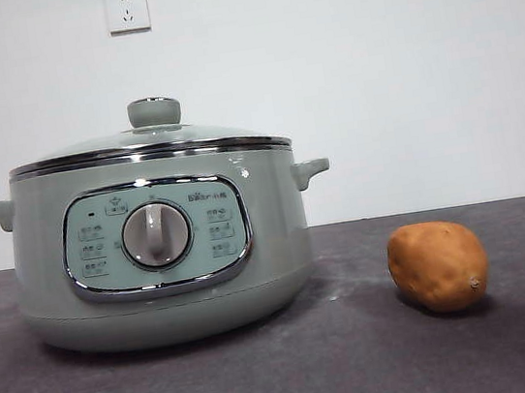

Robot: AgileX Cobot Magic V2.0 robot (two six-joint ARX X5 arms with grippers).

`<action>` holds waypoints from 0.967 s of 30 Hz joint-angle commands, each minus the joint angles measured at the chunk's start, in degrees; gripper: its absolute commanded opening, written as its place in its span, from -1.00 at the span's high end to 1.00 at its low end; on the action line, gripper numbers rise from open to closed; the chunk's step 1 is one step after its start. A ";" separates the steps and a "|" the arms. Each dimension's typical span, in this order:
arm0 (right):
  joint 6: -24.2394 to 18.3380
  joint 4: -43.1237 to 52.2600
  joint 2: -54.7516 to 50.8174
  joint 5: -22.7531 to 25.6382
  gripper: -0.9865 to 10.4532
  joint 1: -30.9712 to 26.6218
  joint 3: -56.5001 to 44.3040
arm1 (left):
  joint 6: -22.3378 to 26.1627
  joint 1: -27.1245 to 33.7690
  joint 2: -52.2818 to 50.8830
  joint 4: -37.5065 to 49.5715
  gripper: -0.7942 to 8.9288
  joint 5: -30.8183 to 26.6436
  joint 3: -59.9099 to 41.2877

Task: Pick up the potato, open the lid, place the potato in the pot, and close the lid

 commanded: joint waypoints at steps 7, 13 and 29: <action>19.61 0.26 -0.13 0.26 0.83 0.04 -0.90 | -23.74 0.17 -0.17 0.46 0.84 4.94 -0.92; 18.73 0.09 -0.11 -0.17 0.83 0.04 -0.83 | -23.74 0.17 -0.17 0.48 0.85 6.05 -0.90; 12.76 -6.60 8.41 -0.15 0.83 0.04 9.99 | -16.66 0.17 2.08 -3.63 0.85 6.88 7.65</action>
